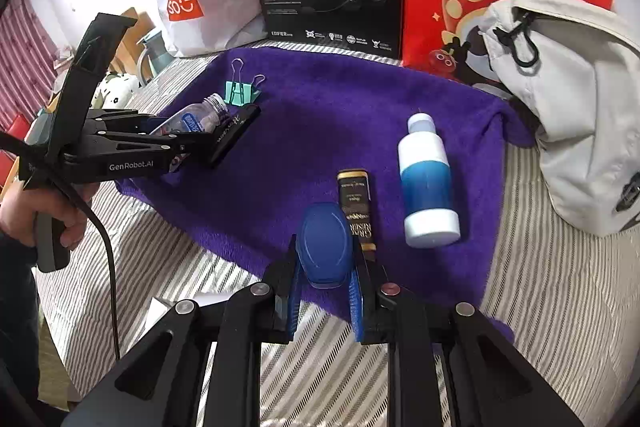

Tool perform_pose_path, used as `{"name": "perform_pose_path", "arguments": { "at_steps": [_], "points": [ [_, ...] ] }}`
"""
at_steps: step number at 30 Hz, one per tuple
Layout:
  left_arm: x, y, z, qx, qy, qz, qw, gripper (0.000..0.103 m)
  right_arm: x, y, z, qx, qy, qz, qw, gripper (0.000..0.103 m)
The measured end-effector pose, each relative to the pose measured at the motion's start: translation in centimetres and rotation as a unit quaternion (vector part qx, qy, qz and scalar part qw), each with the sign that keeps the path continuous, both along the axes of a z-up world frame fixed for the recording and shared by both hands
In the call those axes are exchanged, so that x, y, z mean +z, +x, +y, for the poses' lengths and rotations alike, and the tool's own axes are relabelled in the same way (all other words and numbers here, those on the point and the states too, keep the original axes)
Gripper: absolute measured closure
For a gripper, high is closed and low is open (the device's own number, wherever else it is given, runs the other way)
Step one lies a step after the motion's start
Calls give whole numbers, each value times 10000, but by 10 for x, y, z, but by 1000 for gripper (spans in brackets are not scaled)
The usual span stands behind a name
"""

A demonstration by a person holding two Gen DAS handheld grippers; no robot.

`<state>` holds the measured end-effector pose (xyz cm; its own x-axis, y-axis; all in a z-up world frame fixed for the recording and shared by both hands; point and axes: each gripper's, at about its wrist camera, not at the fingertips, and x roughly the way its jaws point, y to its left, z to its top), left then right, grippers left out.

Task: Organize rigid objects
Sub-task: 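Set the pill jar on the towel with the left tool while the right tool places the blue-capped container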

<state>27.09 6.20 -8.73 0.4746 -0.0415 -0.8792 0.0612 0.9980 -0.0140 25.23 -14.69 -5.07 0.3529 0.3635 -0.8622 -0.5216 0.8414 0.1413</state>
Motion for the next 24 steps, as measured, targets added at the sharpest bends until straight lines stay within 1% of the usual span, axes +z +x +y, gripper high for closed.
{"name": "perform_pose_path", "arguments": {
  "at_steps": [6, 15, 18, 21, 24],
  "points": [
    [2, -3, -9, -81, 117, 0, 9999, 63, -3, 7, 12, 106, 67, 54, 9999, 83],
    [1, -9, -2, 46, -118, 31, 9999, 62, -6, 18, 25, 178, 96, 107, 9997, 83],
    [2, -12, -1, 52, -89, 54, 9999, 59, -7, 18, 25, 185, 77, 125, 9997, 83],
    [2, -14, 0, 77, -46, 108, 9999, 51, -11, 19, 25, 196, 48, 185, 9996, 83],
    [0, -18, -2, 40, 87, 173, 9998, 49, -17, 22, 27, 223, -15, 229, 9995, 83]
  ]
}}
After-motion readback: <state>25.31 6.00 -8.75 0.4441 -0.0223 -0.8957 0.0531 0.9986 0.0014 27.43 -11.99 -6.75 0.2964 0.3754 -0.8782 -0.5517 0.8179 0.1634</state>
